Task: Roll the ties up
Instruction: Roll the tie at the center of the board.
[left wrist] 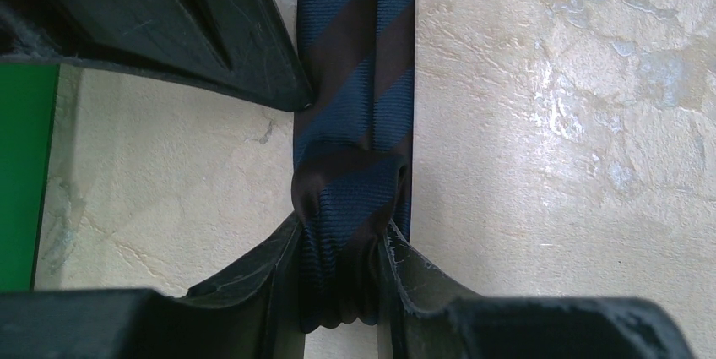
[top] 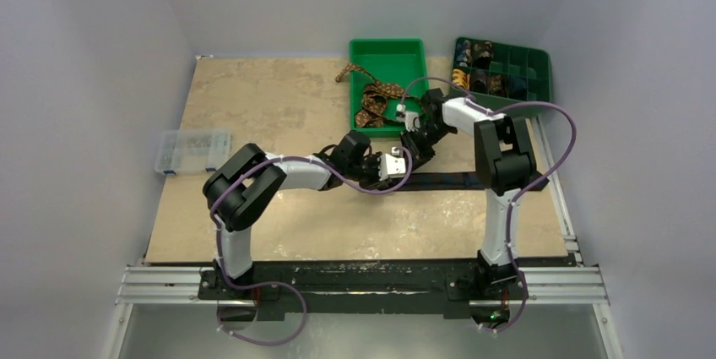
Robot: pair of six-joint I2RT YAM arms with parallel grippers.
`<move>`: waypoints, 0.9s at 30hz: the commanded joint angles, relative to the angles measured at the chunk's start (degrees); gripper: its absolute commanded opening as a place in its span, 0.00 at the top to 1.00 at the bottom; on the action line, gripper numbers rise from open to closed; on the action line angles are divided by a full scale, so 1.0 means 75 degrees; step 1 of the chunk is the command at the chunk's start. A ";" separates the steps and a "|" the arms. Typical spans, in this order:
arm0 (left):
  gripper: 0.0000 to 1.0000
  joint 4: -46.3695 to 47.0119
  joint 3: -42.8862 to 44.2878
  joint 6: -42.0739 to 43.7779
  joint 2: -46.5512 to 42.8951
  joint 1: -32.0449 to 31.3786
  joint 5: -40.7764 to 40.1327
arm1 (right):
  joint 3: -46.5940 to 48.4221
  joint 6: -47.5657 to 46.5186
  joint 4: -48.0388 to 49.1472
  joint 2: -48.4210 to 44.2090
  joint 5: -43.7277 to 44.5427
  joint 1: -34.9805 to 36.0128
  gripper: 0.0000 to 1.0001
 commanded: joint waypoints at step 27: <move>1.00 -0.0725 -0.0037 -0.0312 -0.0990 -0.0003 0.0228 | -0.0979 -0.0641 0.0560 0.0141 0.1340 -0.0027 0.94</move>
